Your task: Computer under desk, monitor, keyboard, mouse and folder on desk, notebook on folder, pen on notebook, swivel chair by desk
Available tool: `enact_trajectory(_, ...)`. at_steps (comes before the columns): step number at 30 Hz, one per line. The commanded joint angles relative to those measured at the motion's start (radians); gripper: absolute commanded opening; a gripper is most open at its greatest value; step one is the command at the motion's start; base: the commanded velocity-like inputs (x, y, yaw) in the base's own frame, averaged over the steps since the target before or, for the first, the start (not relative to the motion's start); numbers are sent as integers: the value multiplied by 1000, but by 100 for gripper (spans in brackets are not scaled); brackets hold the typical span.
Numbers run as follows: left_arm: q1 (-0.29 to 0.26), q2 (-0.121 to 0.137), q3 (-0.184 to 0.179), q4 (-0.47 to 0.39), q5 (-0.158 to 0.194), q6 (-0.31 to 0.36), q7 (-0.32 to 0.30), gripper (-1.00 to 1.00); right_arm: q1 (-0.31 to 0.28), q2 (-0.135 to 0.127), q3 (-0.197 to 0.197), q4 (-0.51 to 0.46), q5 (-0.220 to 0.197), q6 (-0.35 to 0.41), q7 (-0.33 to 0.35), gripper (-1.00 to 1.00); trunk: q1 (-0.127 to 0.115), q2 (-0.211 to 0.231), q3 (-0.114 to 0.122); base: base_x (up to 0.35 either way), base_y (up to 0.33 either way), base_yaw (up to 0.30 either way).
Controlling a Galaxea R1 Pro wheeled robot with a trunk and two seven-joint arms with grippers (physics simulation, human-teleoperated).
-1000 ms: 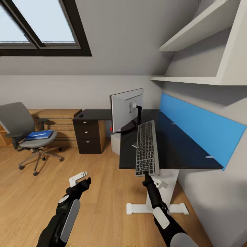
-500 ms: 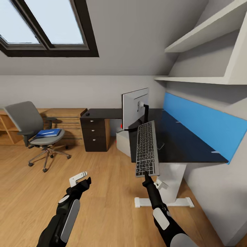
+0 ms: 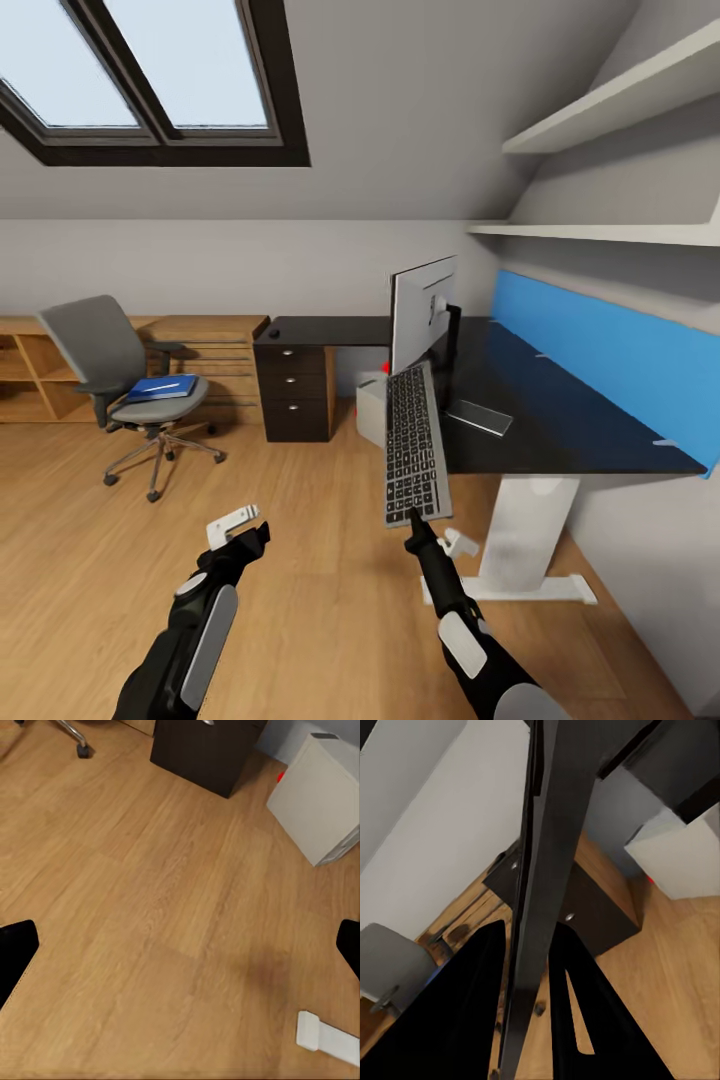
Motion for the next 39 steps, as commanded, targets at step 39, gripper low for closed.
enact_trajectory(39, -1, 0, -102, 655, 12, -244, 1, 100, 57, -74, 67, 419, 323, -281, -196, -100, -27, 48, 21, 0, 233, 0)
